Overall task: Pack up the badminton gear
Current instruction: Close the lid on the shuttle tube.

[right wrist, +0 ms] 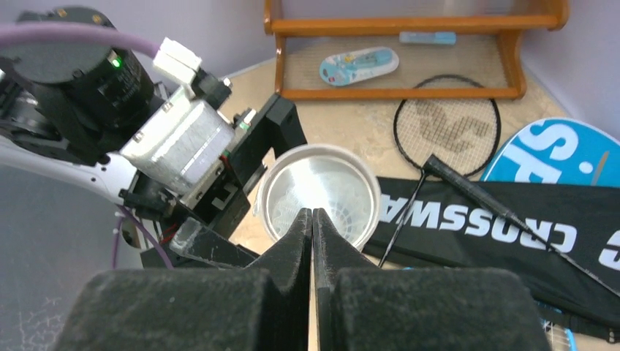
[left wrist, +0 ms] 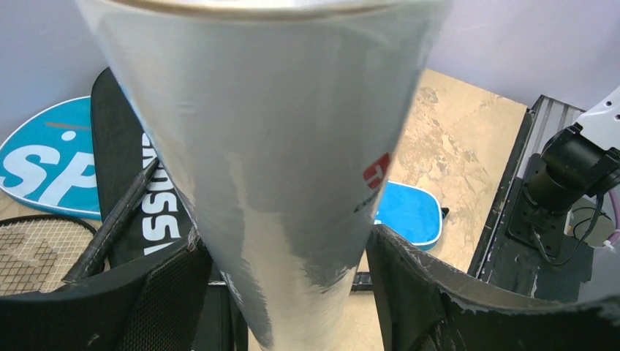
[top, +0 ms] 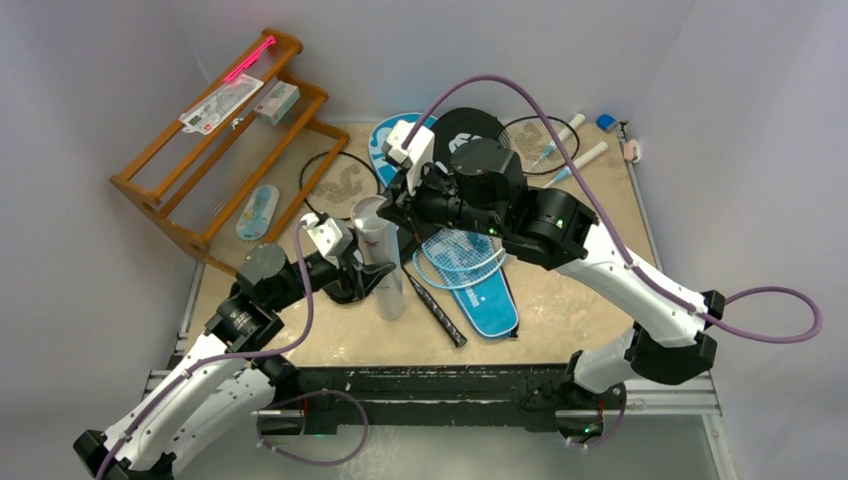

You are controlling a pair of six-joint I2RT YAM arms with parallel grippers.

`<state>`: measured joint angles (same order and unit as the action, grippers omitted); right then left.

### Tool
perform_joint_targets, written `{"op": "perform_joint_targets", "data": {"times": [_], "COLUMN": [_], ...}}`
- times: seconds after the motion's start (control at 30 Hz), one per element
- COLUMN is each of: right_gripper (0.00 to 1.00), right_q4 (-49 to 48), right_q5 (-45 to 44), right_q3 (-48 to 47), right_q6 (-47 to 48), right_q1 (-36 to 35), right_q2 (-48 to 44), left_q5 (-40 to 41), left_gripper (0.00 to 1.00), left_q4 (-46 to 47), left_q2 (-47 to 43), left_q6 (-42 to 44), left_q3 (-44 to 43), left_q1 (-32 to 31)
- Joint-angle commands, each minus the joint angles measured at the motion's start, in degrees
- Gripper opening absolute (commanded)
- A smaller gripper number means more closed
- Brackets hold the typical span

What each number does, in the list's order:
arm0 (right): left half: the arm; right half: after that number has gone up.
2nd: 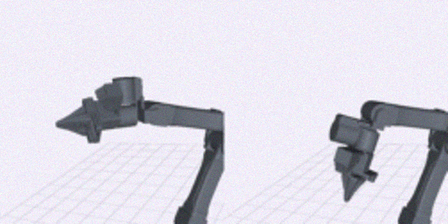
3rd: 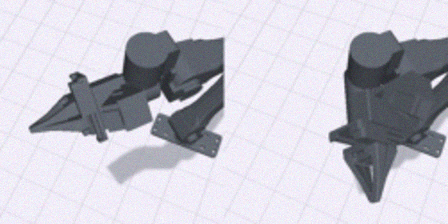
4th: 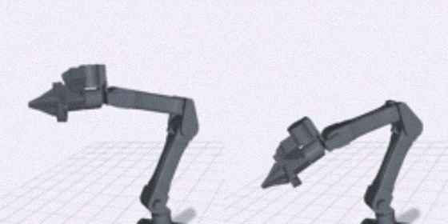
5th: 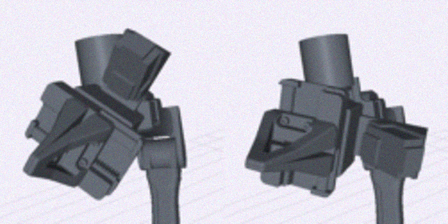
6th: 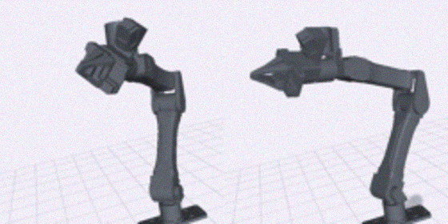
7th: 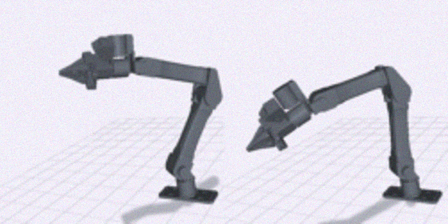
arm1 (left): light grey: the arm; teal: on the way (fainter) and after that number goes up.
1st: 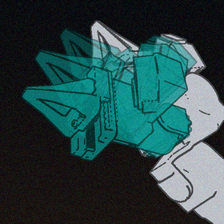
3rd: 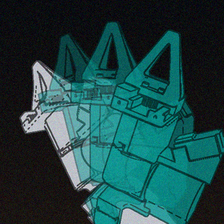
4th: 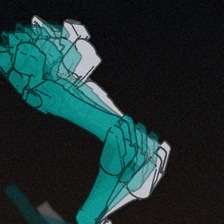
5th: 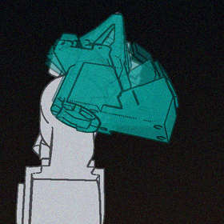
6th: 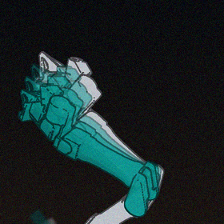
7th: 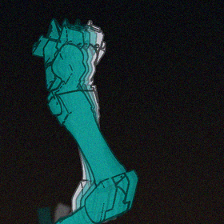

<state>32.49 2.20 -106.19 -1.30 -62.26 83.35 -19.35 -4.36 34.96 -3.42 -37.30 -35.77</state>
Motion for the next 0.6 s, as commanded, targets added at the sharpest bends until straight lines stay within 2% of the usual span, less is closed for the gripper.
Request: {"op": "perform_joint_targets", "data": {"times": [0.0,0.33,0.57], "right_gripper": [0.00,0.00,0.00], "right_q4": [-2.20,-2.61,1.47], "right_q5": [-2.02,-4.32,-4.45], "right_q3": [-4.30,-1.56,-3.66], "right_q6": [0.01,-0.35,-0.72], "right_q1": [-0.20,-0.23,-0.21], "right_q2": [-0.04,2.53,5.32], "left_q5": [-0.95,-0.99,-1.39], "left_gripper": [0.72,0.72,0.72], "left_q4": [1.46,1.37,1.31], "left_q2": [0.02,-0.06,0.38], "left_q6": [-0.27,-0.27,-0.18], "left_q3": [-2.78,-2.61,-2.53], "left_q1": [-0.27,-0.26,-0.25]}}
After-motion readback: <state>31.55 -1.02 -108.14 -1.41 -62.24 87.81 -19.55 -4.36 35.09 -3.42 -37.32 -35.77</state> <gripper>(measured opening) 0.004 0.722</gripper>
